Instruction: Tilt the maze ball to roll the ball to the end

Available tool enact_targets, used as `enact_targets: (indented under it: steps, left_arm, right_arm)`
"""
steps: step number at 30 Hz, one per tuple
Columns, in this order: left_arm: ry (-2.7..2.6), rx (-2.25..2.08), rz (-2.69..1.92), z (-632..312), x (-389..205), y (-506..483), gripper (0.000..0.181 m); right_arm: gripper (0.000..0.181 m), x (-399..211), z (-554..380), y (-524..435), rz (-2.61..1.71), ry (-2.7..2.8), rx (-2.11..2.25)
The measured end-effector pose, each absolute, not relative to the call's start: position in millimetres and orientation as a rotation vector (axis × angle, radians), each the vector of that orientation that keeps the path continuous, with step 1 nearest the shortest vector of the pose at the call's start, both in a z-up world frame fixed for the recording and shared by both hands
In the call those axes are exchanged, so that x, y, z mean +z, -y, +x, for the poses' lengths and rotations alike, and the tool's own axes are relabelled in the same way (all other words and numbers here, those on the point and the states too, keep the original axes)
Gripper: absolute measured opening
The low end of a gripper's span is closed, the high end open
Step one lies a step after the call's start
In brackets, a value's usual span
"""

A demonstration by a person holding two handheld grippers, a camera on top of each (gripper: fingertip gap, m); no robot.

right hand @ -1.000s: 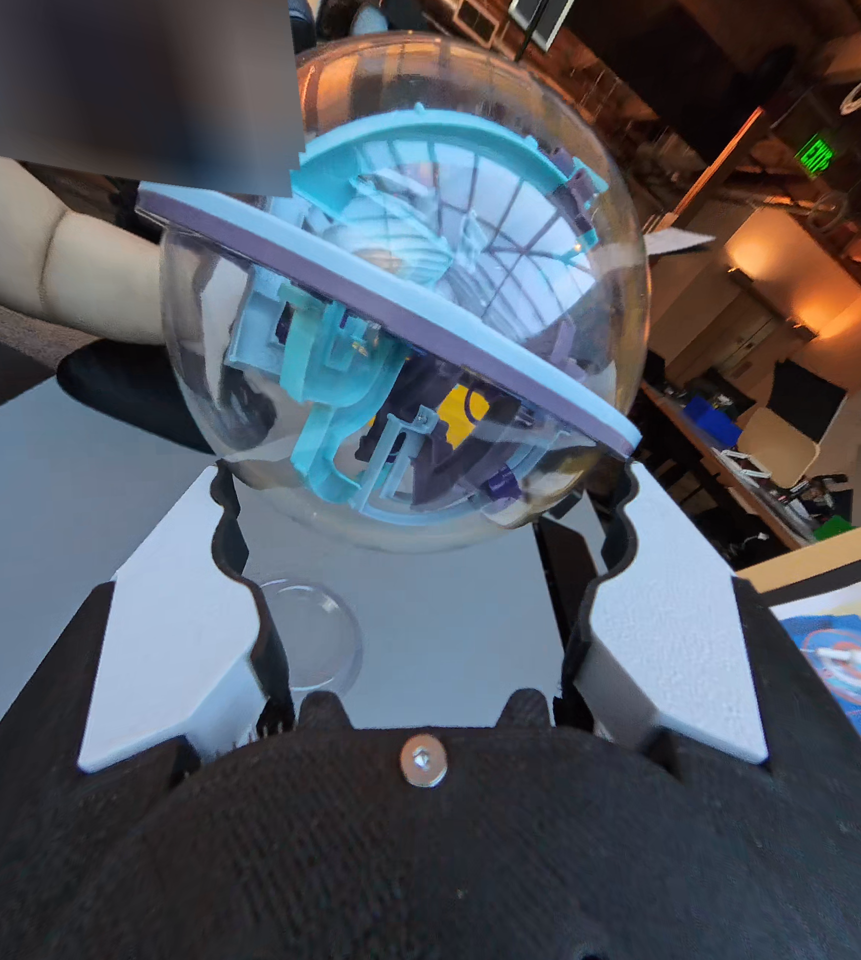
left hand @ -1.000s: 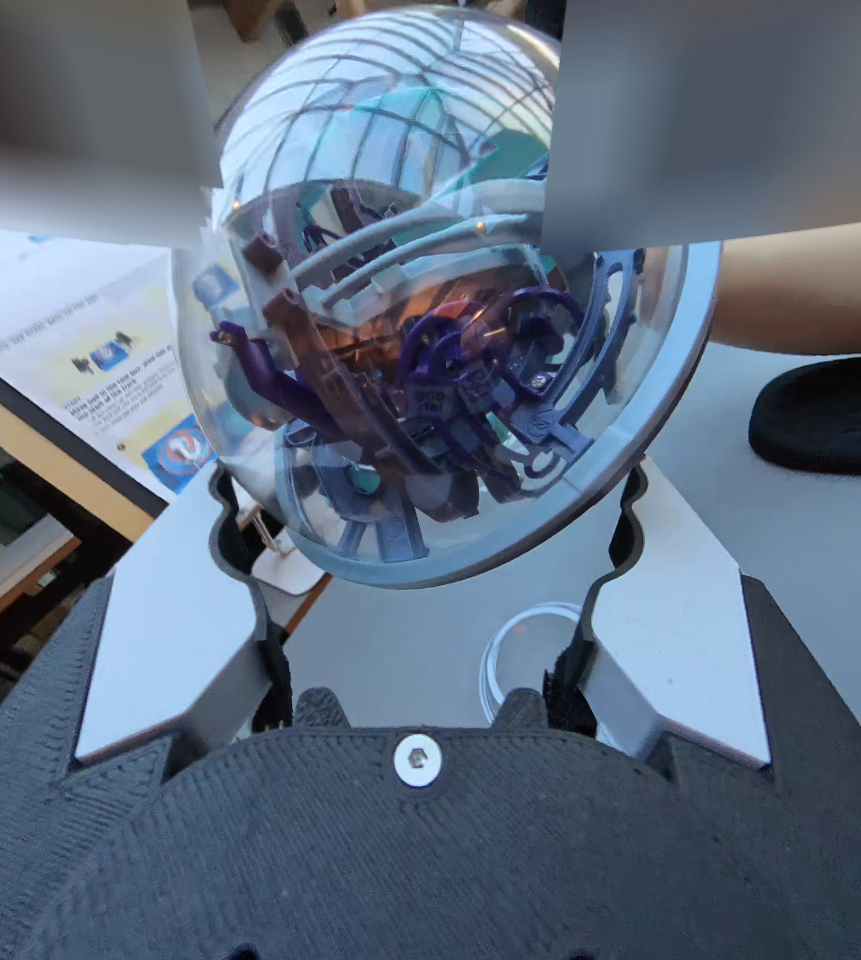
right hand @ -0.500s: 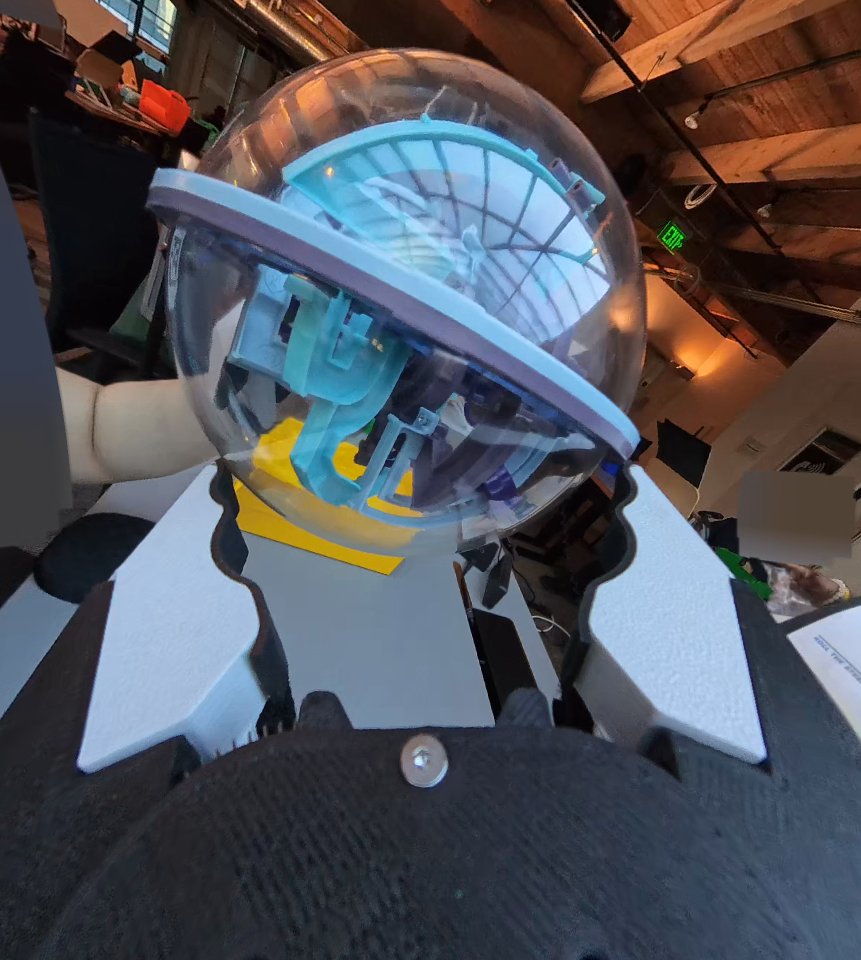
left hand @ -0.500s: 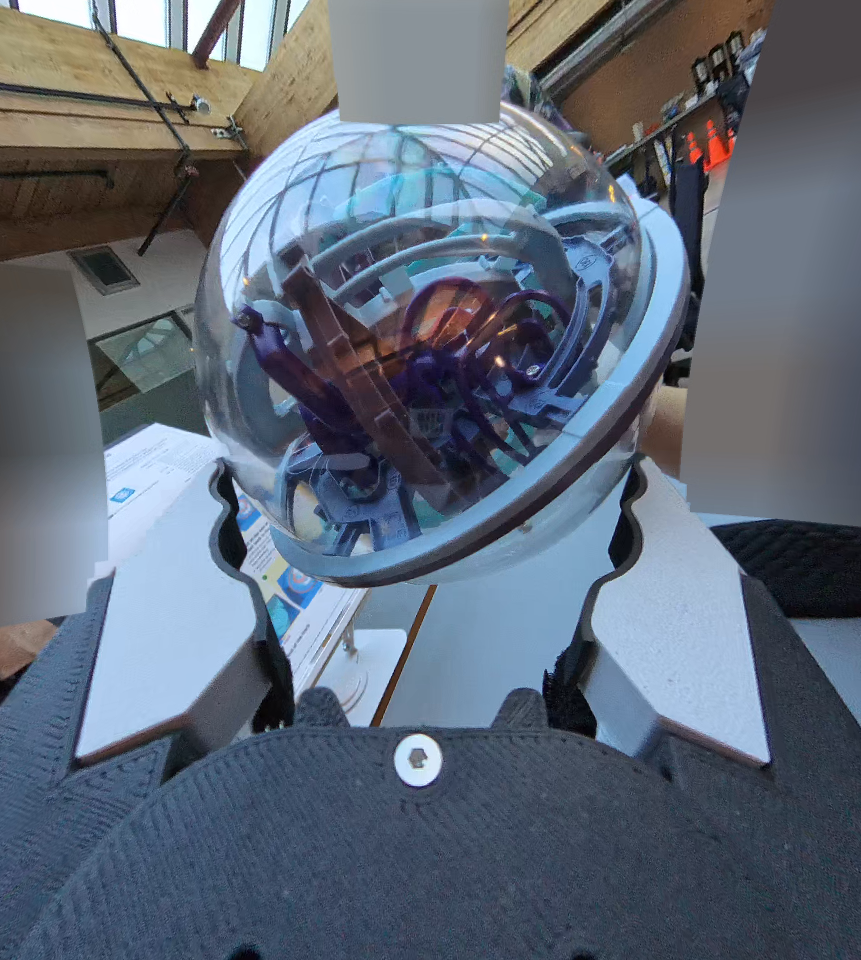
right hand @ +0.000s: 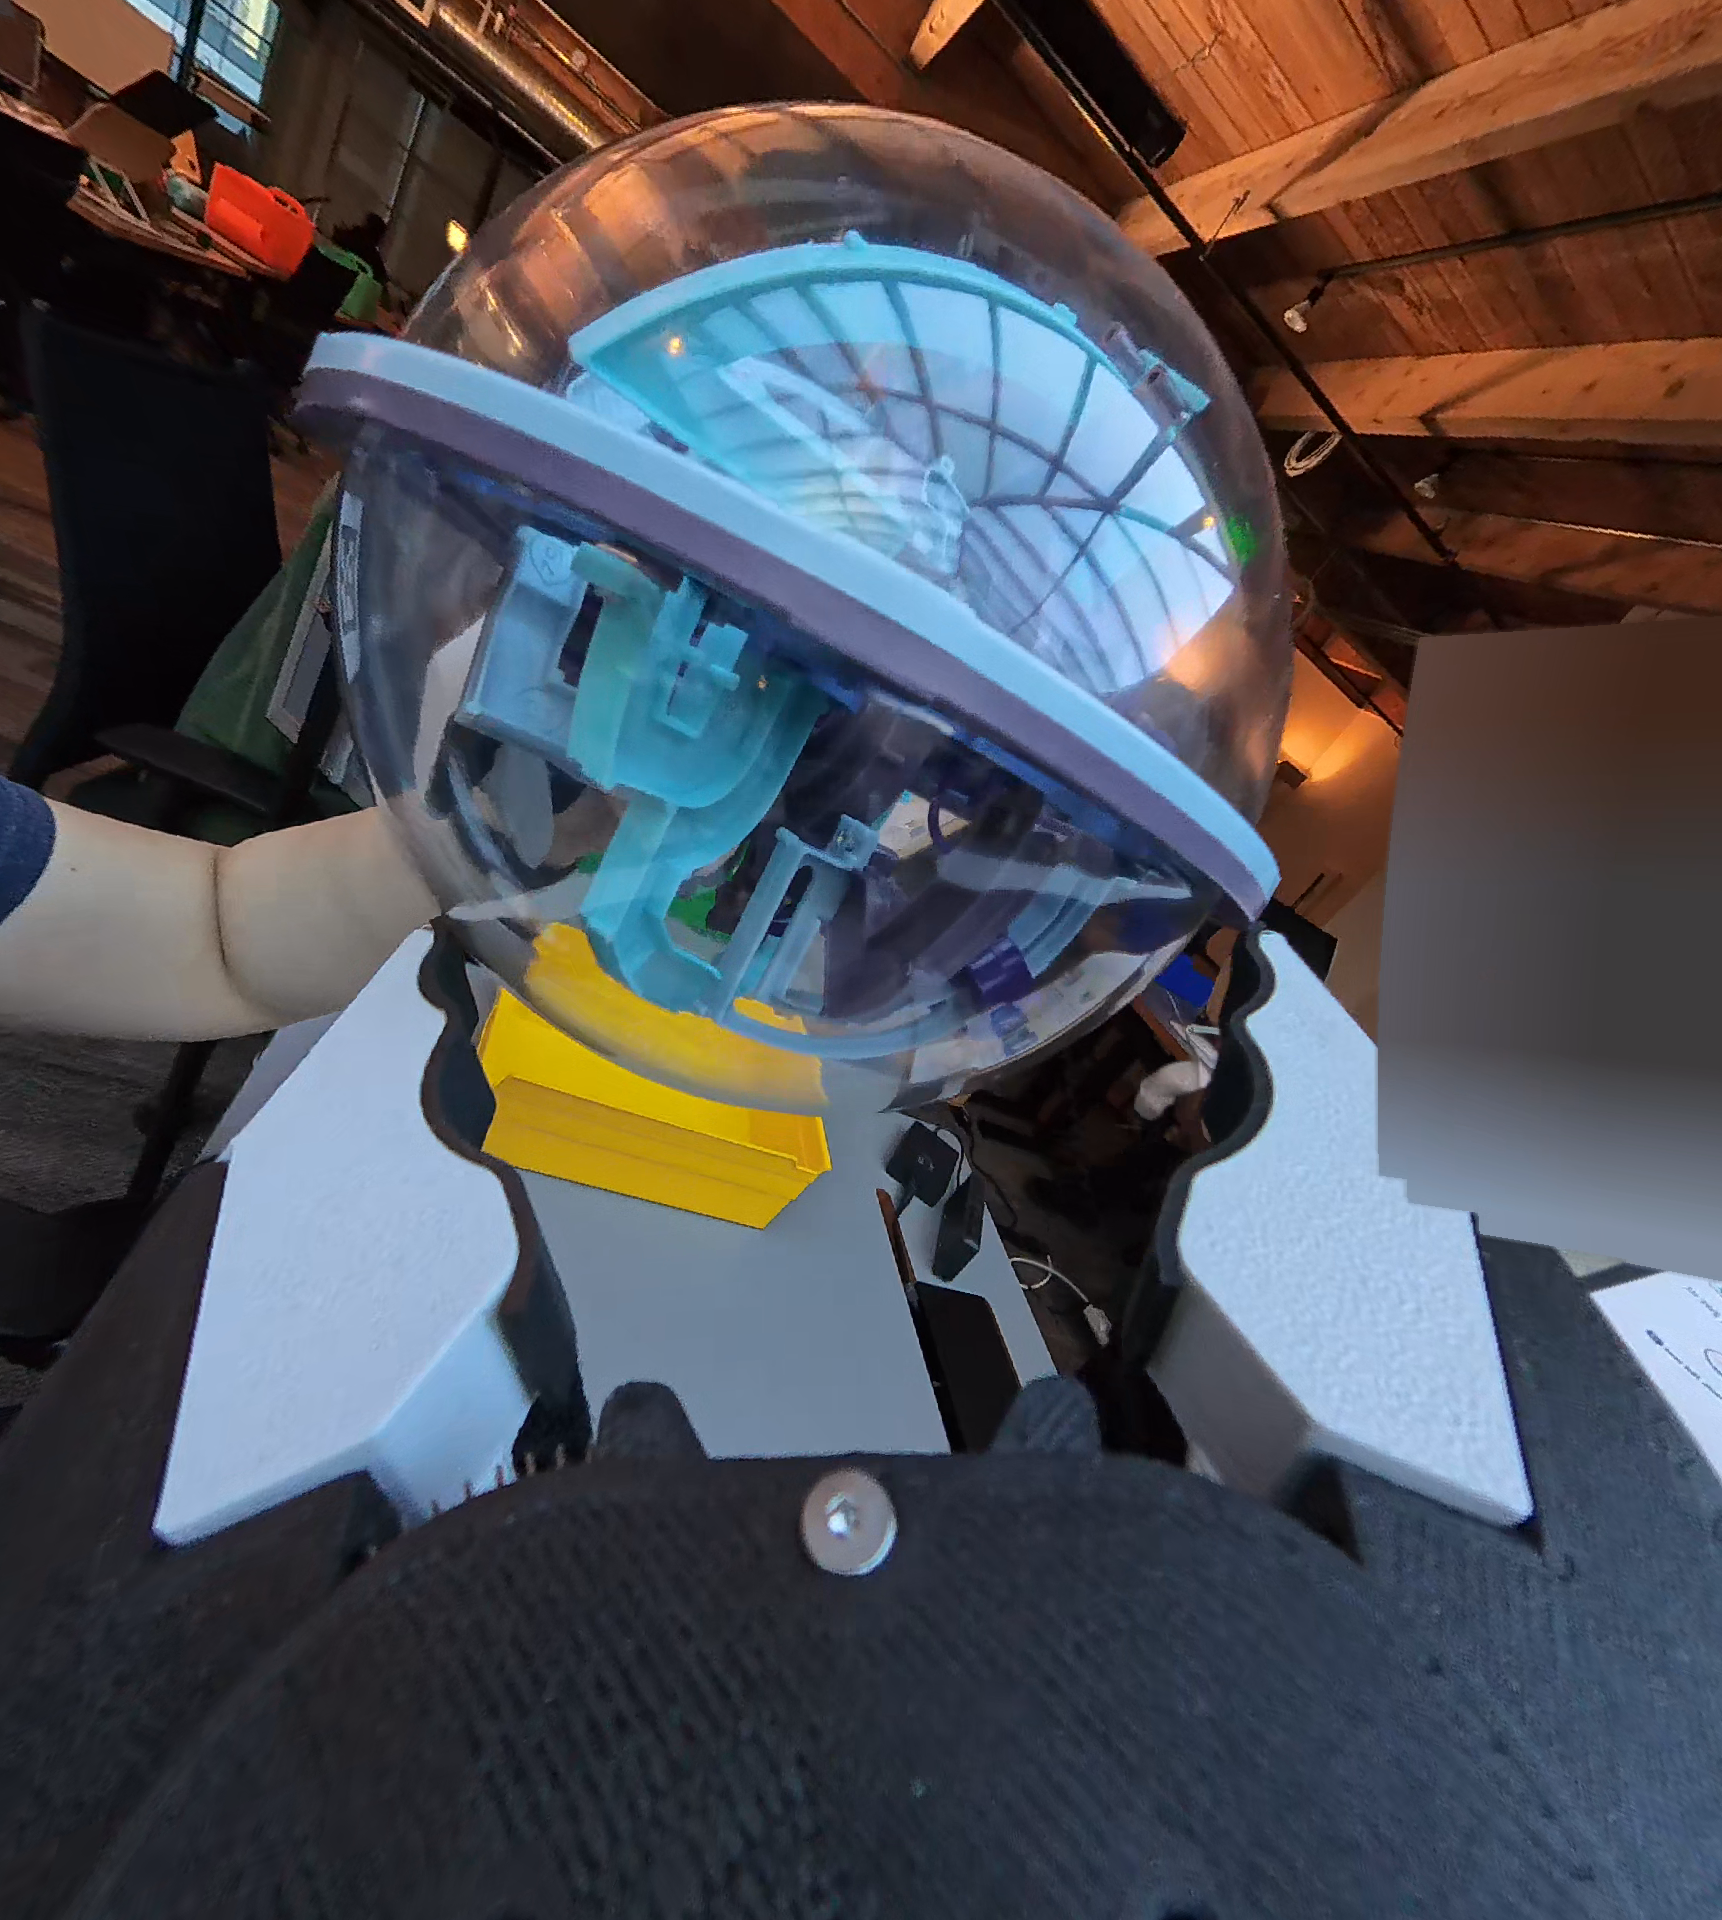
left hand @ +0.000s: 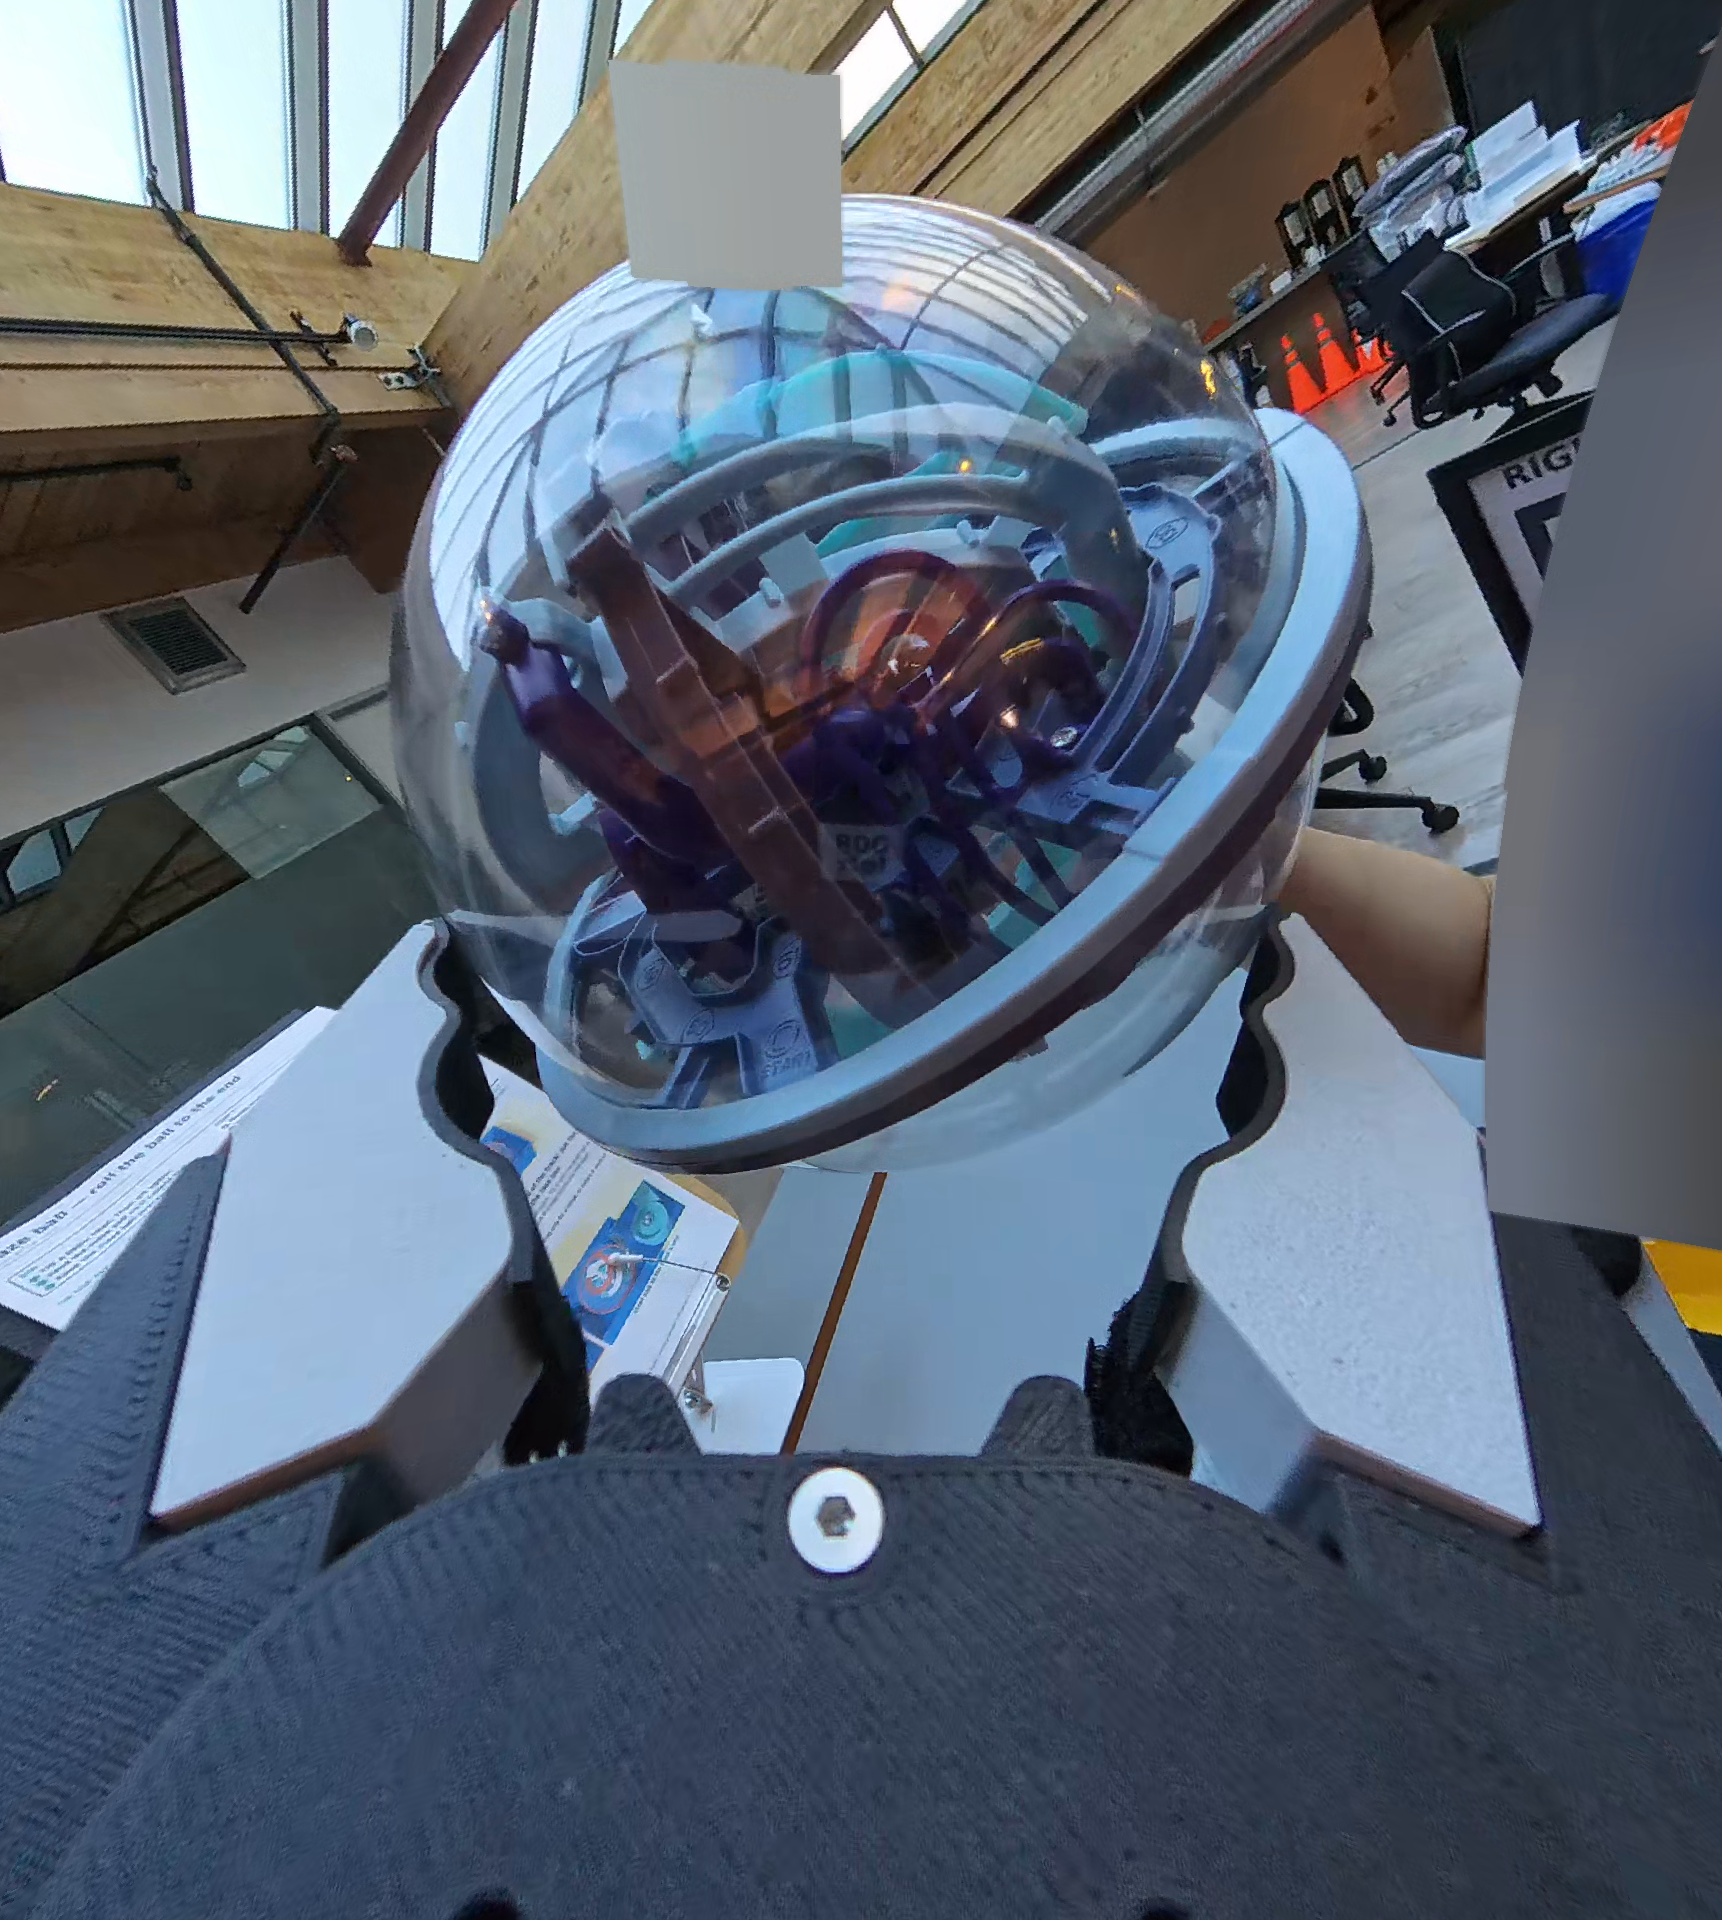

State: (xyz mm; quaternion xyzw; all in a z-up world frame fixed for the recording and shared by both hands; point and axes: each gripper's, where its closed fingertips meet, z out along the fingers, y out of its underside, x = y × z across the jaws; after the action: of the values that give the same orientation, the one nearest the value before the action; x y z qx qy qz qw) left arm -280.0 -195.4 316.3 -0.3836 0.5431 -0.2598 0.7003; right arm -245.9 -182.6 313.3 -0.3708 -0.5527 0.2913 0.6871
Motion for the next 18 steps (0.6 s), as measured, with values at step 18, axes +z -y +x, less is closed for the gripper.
enact_targets:
  steps: [18]
  left_arm:
    - [-1.166,-0.871,-0.799,-275.5,244.1,180.4,0.143]
  right_arm:
    - [0.141,248.0,-241.1,175.1,-0.841,1.072,0.694]
